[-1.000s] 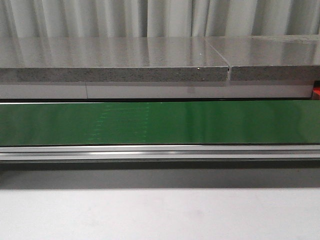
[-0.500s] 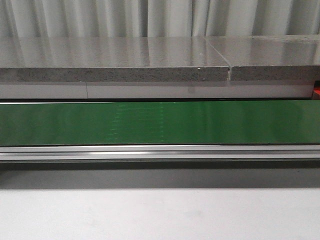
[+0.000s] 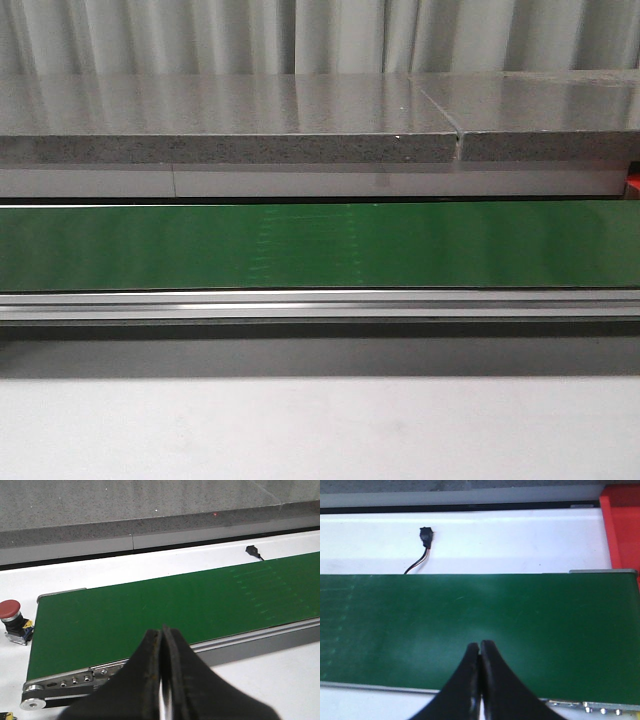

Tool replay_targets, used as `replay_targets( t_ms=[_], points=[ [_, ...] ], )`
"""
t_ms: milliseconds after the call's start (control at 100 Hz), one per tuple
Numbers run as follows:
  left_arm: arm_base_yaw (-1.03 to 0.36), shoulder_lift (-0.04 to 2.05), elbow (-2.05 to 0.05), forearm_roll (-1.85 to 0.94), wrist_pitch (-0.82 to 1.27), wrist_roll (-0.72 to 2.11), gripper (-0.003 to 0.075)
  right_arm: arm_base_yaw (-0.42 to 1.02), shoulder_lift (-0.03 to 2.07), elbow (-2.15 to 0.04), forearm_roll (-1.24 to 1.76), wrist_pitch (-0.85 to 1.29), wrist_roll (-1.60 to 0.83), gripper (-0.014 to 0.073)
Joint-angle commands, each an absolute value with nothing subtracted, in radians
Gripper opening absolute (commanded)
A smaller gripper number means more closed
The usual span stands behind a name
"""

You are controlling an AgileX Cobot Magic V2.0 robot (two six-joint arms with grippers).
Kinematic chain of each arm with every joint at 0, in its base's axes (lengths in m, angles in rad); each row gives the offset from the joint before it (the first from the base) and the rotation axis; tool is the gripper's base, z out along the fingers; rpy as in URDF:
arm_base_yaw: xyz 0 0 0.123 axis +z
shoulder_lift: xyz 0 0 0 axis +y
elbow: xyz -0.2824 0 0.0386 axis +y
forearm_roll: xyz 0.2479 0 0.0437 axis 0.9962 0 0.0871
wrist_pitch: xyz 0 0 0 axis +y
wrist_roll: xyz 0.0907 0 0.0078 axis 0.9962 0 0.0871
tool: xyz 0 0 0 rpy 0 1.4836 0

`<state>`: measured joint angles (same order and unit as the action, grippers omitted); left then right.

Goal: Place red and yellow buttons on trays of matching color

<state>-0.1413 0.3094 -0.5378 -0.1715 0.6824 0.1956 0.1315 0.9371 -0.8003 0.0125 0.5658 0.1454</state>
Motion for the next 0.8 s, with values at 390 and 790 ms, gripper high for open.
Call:
replay_targets(
  t_ms=[390, 790],
  points=[
    [-0.148, 0.319, -0.565, -0.190, 0.607, 0.189, -0.0021, 0.152, 0.487, -0.548, -0.024, 0.478, 0.134, -0.0067],
    [-0.148, 0.372, -0.565, -0.193, 0.579, 0.189, -0.0021, 0.152, 0.381, -0.523, -0.024, 0.480, 0.134, -0.0067]
  ],
)
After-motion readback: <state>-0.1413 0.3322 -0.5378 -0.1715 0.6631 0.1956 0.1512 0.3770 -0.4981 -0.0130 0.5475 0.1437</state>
